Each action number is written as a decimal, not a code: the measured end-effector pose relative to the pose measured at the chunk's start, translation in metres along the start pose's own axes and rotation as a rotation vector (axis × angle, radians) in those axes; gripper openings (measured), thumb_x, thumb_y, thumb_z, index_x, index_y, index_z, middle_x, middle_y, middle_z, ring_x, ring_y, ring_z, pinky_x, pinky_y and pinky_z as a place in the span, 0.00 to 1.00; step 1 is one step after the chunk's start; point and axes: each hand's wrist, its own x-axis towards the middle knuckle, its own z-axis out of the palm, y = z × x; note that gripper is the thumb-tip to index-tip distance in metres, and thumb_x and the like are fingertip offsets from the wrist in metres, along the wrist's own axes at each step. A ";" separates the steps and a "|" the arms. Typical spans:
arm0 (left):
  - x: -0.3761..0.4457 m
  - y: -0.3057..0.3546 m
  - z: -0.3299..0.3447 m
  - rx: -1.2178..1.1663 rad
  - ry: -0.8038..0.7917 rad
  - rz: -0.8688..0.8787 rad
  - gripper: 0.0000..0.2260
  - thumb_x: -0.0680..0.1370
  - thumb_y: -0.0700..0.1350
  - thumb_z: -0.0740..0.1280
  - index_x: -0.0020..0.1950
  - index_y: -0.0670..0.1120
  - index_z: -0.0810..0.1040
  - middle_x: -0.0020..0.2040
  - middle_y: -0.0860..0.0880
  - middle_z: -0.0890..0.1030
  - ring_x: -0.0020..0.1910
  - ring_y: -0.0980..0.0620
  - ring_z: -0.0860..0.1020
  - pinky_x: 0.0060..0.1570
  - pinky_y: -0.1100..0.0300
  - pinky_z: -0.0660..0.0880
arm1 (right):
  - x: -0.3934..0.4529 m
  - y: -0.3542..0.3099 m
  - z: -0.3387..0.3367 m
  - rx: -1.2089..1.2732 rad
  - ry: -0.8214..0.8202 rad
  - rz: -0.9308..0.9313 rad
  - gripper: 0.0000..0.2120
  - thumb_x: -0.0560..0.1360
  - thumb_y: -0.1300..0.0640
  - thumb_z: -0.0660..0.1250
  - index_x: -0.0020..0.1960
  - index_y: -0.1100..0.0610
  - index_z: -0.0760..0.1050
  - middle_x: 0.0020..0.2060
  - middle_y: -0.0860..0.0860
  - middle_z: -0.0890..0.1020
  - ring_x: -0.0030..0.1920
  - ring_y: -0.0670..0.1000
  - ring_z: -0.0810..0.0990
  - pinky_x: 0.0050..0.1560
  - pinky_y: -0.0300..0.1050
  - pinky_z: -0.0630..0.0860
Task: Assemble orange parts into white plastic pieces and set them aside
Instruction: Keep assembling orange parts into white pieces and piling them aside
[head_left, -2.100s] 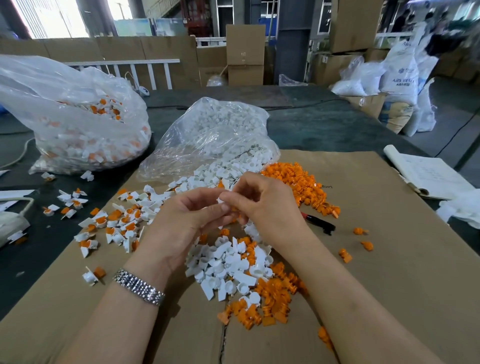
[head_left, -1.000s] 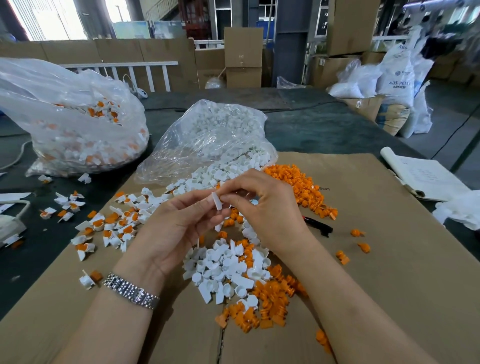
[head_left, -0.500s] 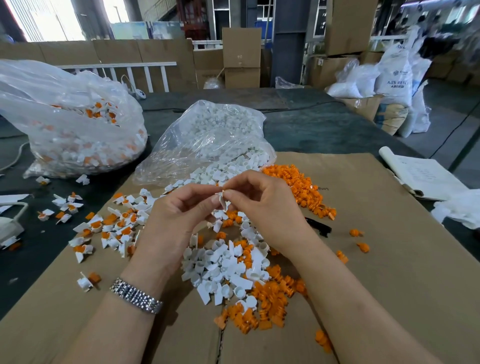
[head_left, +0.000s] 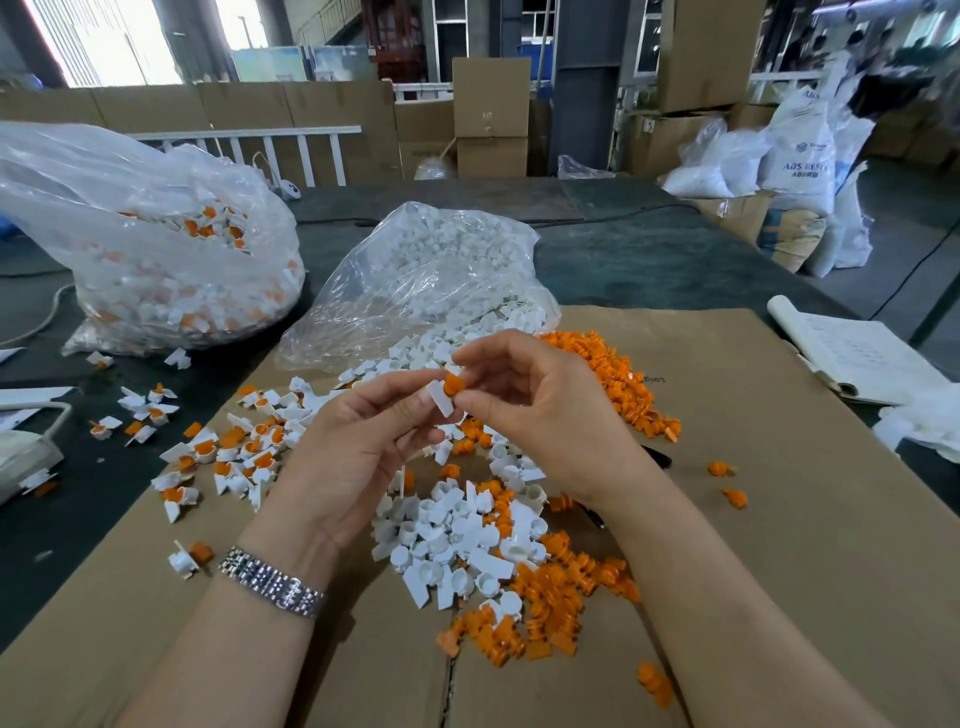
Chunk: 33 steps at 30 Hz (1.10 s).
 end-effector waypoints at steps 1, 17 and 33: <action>0.000 0.000 0.000 0.003 -0.002 0.004 0.13 0.70 0.42 0.76 0.53 0.43 0.88 0.51 0.43 0.87 0.48 0.50 0.86 0.43 0.64 0.81 | 0.000 0.000 0.000 0.002 0.006 -0.004 0.11 0.76 0.62 0.73 0.57 0.54 0.80 0.47 0.48 0.84 0.49 0.45 0.84 0.55 0.43 0.81; -0.002 0.002 0.004 0.007 0.022 0.008 0.14 0.69 0.44 0.77 0.54 0.43 0.88 0.51 0.42 0.87 0.47 0.49 0.86 0.42 0.64 0.81 | -0.002 0.000 0.001 -0.205 0.059 -0.132 0.09 0.75 0.60 0.74 0.54 0.51 0.83 0.42 0.45 0.84 0.45 0.41 0.83 0.51 0.35 0.79; -0.005 0.001 0.010 0.014 0.059 0.003 0.08 0.71 0.45 0.77 0.47 0.44 0.88 0.52 0.37 0.86 0.51 0.42 0.87 0.48 0.57 0.83 | 0.000 0.005 0.007 -0.496 0.128 -0.259 0.09 0.76 0.60 0.73 0.56 0.58 0.83 0.45 0.50 0.83 0.46 0.46 0.81 0.50 0.46 0.79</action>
